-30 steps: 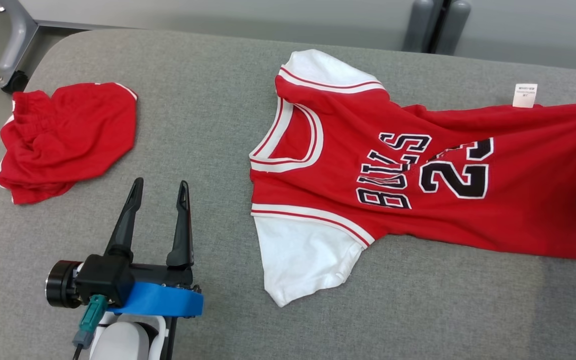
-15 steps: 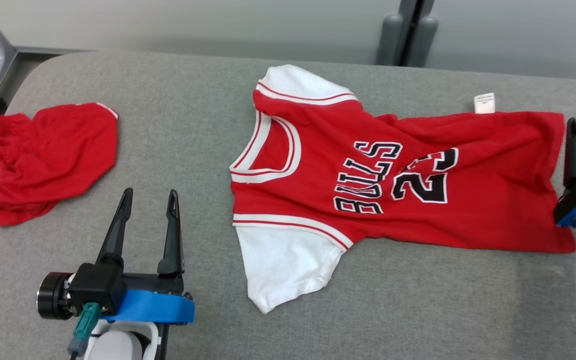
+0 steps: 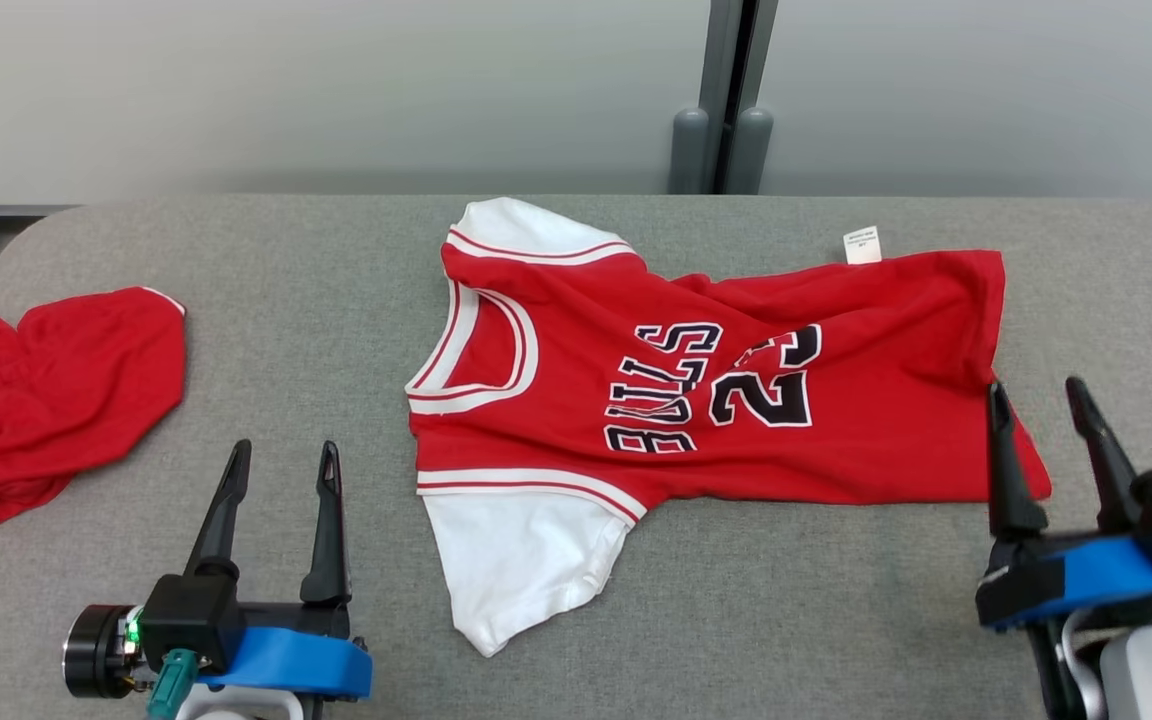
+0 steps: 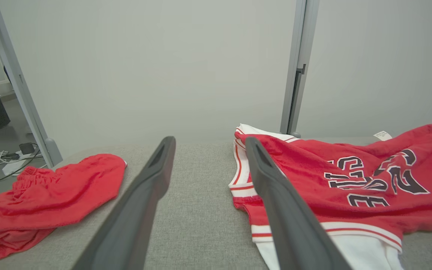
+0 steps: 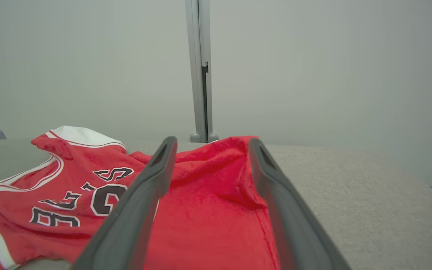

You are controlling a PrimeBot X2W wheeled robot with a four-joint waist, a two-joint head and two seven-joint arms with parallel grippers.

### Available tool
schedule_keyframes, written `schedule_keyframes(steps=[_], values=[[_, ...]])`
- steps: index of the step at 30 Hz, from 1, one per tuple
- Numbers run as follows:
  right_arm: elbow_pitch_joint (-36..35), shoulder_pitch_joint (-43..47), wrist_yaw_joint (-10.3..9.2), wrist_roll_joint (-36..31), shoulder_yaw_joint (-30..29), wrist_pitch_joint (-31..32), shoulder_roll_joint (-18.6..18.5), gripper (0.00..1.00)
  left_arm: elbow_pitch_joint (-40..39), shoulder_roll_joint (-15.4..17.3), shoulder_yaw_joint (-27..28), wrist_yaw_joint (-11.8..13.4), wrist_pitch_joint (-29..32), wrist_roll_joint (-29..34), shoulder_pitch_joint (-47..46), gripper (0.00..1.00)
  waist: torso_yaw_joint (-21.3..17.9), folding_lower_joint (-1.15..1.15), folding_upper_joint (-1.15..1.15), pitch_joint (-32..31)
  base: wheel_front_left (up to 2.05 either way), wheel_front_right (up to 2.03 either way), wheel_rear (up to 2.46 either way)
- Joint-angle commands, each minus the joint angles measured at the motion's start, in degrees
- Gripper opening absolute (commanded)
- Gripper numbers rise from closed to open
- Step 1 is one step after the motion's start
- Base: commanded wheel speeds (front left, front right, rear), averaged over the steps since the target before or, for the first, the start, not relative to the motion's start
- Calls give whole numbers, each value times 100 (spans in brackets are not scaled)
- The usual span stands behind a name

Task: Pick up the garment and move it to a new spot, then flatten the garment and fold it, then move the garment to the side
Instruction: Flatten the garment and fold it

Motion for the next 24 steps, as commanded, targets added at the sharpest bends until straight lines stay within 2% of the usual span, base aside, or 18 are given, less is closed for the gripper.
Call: schedule_keyframes(steps=[1, 12, 18, 24], values=[[-154, 200, 3, -42, 2, -17, 50, 100, 37, 10, 22, 19, -15, 36, 21, 100, -13, 1, 0, -27, 0, 0, 0], [-1198, 1436, 3, -234, -147, 327, 364, 100, 276, 23, 59, 45, -15, 80, 105, 100, 70, 1, 0, -76, 0, 0, 0], [-1203, 1438, 3, -302, -315, 445, 389, 100, 383, 16, -58, 6, -15, 86, 119, 100, 79, 1, 0, -103, 0, 0, 0], [-919, 1160, 3, -370, -672, 560, 298, 100, 694, -2, -424, -97, -15, 62, 112, 100, 128, 1, 0, -47, 0, 0, 0]])
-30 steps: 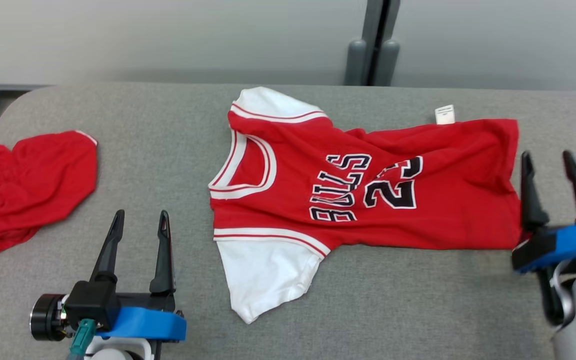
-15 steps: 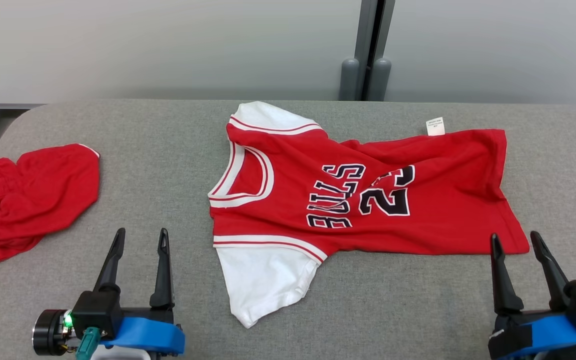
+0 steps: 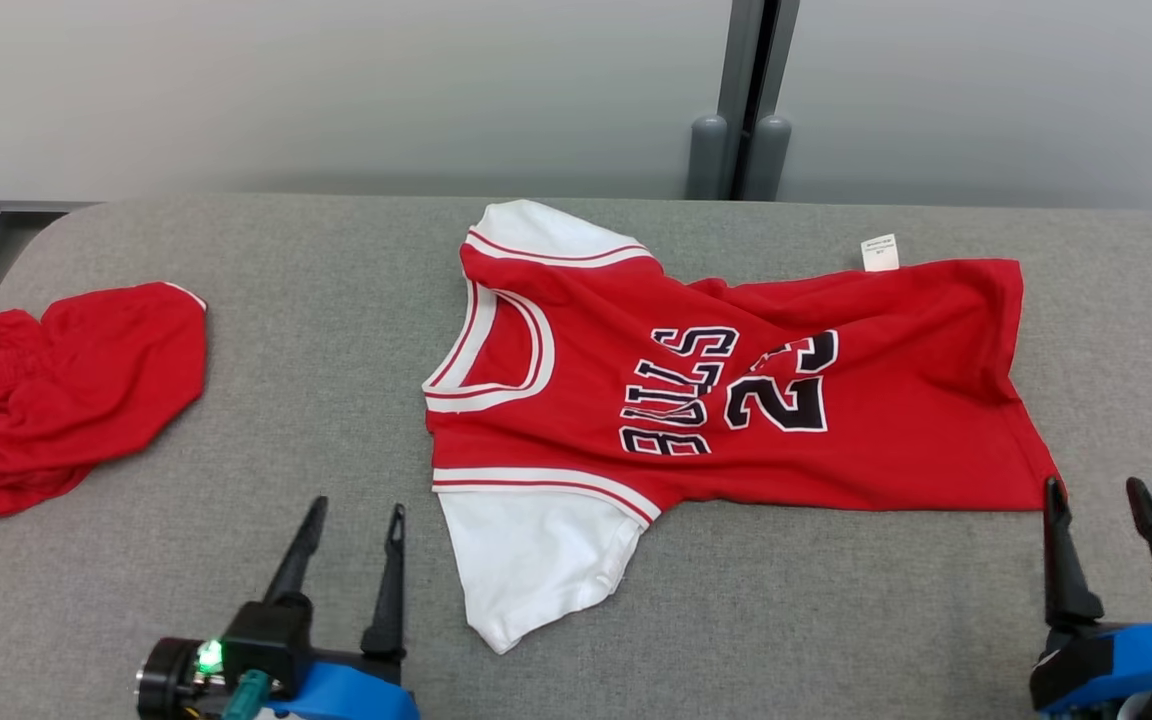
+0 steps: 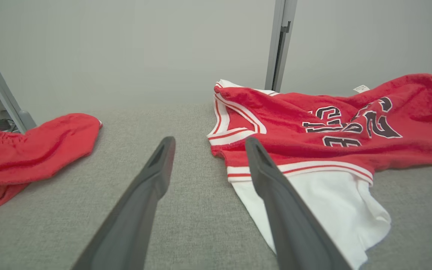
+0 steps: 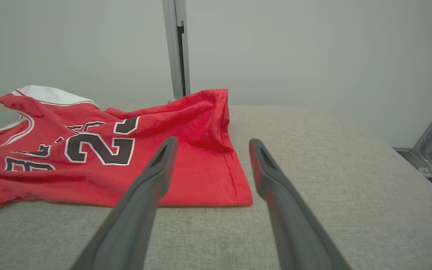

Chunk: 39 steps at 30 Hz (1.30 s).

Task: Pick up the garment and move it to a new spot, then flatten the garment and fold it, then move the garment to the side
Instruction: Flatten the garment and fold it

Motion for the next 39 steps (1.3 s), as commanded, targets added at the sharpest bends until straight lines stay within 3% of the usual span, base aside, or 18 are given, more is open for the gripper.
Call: schedule_keyframes(steps=[1, 20, 34, 35, 36, 38, 39], values=[[116, -130, 3, -31, -92, 35, -73, 100, 98, -3, -92, -30, -15, -23, 7, 100, 22, 1, 0, 31, 0, 0, 0], [2686, -1636, 3, -242, -412, -301, -448, 100, 1464, 14, -1467, -219, 27, -482, -239, 100, 106, 1, 0, 522, 0, 0, 0], [4386, -2571, 3, -244, -358, -503, -591, 100, 1987, -12, -2225, -212, 34, -1414, -923, 100, 181, 1, 0, 798, 0, 0, 0], [4480, -2593, 3, -216, -342, -505, -574, 67, 2025, -15, -2237, -211, 30, -1506, -956, 100, 187, 1, 0, 805, 0, 0, 0], [4555, -2616, 3, -169, -318, -512, -552, 3, 2067, -16, -2255, -208, 28, -1599, -988, 61, 195, 1, 0, 806, 0, 0, 0], [4630, -2608, 3, -125, -279, -528, -542, 0, 2117, -18, -2291, -208, 21, -1754, -1078, 0, 199, 1, 0, 799, 0, 0, 0], [4577, -2549, 2, -43, -271, -550, -547, 0, 2127, -22, -2298, -208, 12, -1899, -1133, 0, 198, 1, 0, 769, 0, 0, 0]])
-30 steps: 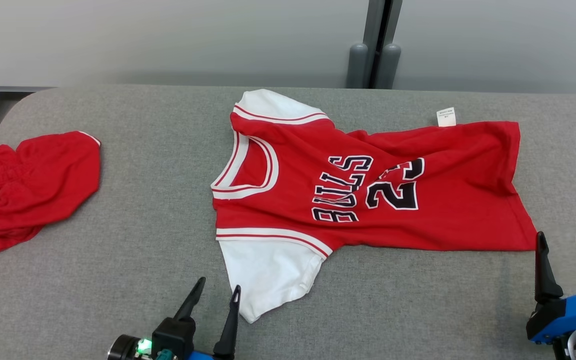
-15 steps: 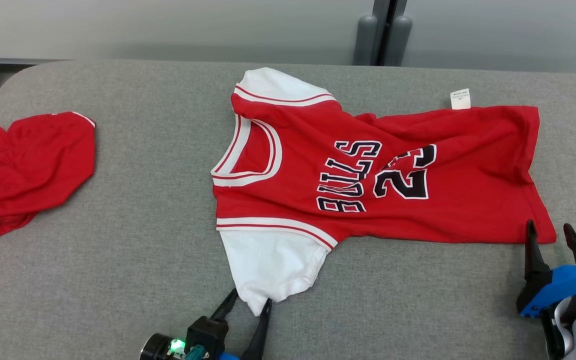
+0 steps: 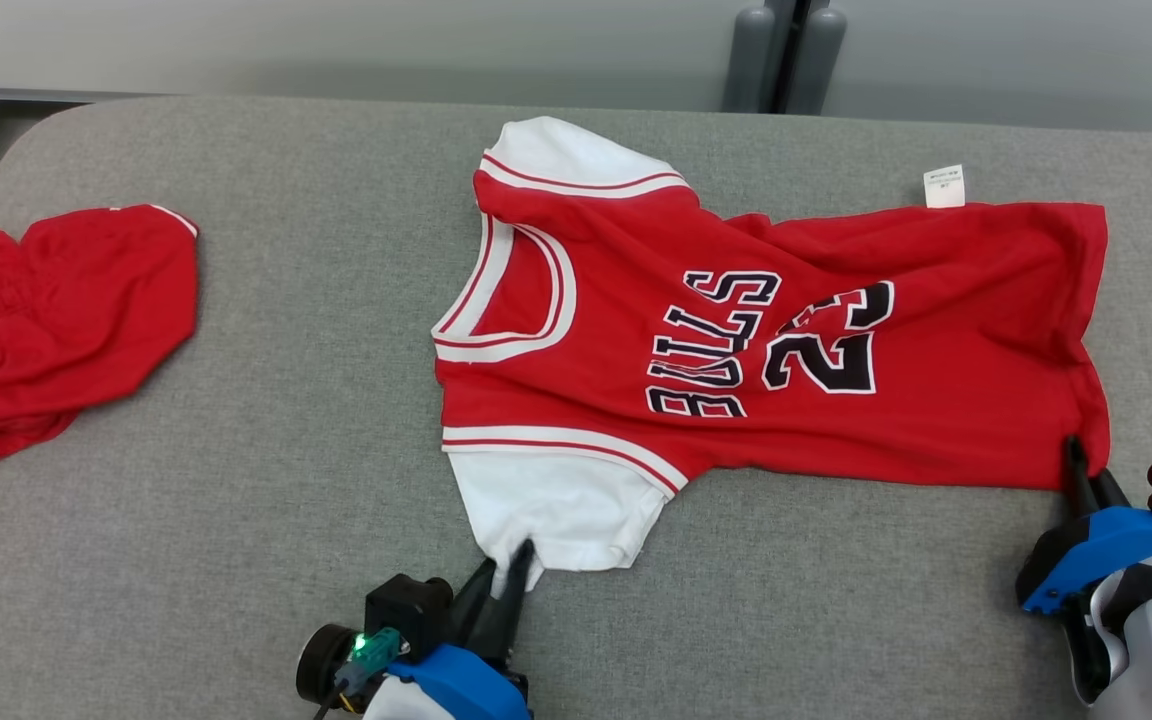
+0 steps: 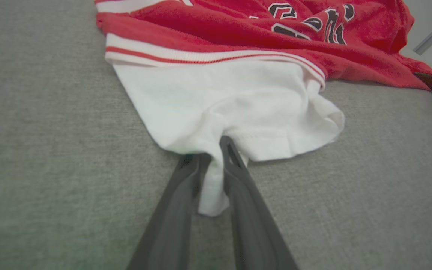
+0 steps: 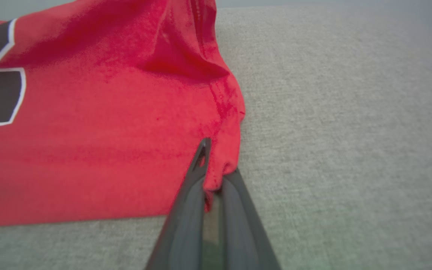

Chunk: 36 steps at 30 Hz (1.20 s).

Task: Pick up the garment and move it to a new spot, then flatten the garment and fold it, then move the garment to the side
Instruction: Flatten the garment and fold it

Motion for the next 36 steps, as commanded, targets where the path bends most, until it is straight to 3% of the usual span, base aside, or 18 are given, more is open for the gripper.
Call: schedule_keyframes(steps=[1, 3, 11, 19, 27, 36], values=[[-11, 157, 2, 98, 24, 16, 45, 0, 22, -7, -13, -4, 27, -145, -71, 0, -2, -1, 0, -45, 0, 0, 0], [-146, 206, 3, 160, 50, 11, 75, 0, -53, -6, 13, -4, 23, -226, -84, 0, -4, -1, 0, -72, 0, 0, 0], [-1774, 1056, 3, 695, 568, 0, 271, 0, -1090, 1, 628, -4, 6, -582, 118, 0, -98, -1, 0, -297, 0, 0, 0], [-3242, 1136, 3, 1181, 1028, 79, 119, 0, -1981, 241, 1064, -4, 6, -662, -295, 0, -261, -1, 0, -373, 0, 0, 0], [-3736, -422, 3, 1255, 1291, 632, -149, 0, -1856, 750, 1165, -4, 241, -709, -2313, 0, -373, -1, 0, 197, 0, 0, 0], [-2683, -3601, 3, 1370, 1317, 896, -109, 0, -888, 1231, 1271, -4, 359, -732, -5506, 0, -583, -1, 0, 1253, 0, 0, 0]])
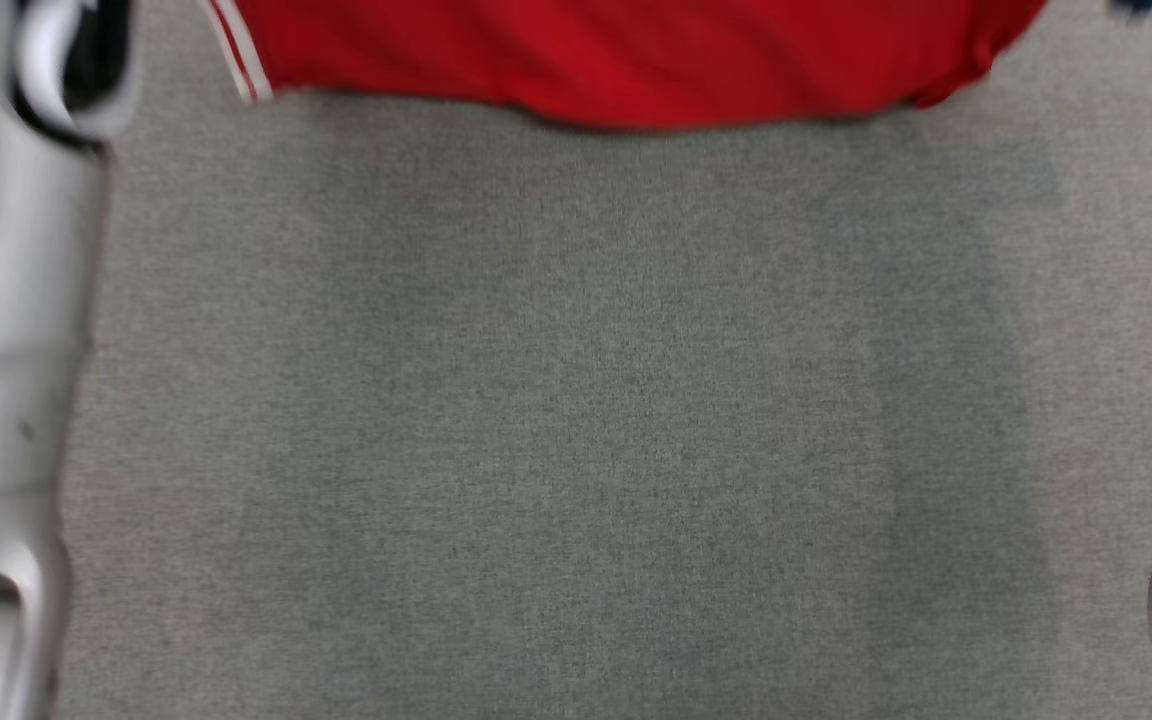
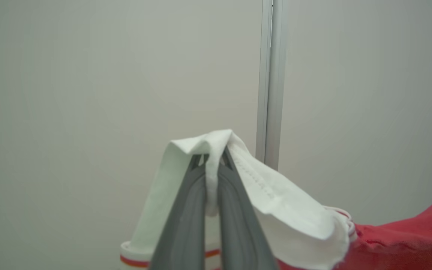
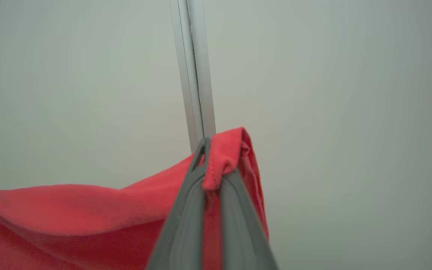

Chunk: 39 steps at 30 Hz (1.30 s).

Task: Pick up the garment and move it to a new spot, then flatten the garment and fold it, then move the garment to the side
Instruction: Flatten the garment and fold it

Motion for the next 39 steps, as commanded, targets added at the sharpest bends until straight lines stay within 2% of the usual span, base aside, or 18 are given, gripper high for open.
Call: schedule_keyframes(steps=[1, 6, 10, 15, 18, 22, 25, 30, 35, 39], values=[[212, -453, 3, 26, -61, -21, 23, 0, 129, 69, -7, -4, -31, -12, -440, 0, 77, -2, 0, 201, 0, 0, 0], [1103, -1971, 3, -26, -181, -144, -18, 0, 647, 158, -211, -4, -96, 5, -2041, 0, 4, -2, 0, 589, 0, 0, 0], [1814, -2902, 3, -61, -345, -367, -21, 0, 1042, 74, -402, -5, -200, -74, -2971, 0, -17, -2, 0, 707, 0, 0, 0], [2399, -3464, 3, 55, -285, -655, 22, 0, 1374, -13, -742, -5, -323, -219, -3530, 0, -3, -2, 0, 787, 0, 0, 0], [2633, -3349, 3, 190, -84, -759, 22, 0, 1465, -37, -932, -5, -361, -352, -3398, 0, 21, -2, 0, 830, 0, 0, 0], [2677, -2849, 3, 476, 166, -869, 5, 0, 1334, -33, -999, -5, -381, -489, -2826, 0, 66, -2, 0, 860, 0, 0, 0], [2440, -2230, 3, 726, 406, -906, -14, 0, 954, -10, -782, -5, -383, -484, -2063, 0, 82, -2, 0, 858, 0, 0, 0], [1316, -498, 3, 1085, 579, -913, -15, 0, 18, -1, -408, 56, -385, -183, -276, 0, 73, -2, 0, 609, 0, 0, 0], [111, 1411, 3, 1292, 520, -912, 86, 0, -1064, -184, -55, 303, -382, 5, 1748, 0, 95, -2, 0, 197, 0, 0, 0], [-406, 2663, 3, 1383, 498, -911, 98, 0, -1662, -319, 189, 418, -381, 86, 3182, 0, 132, -2, 0, -140, 0, 0, 0]])
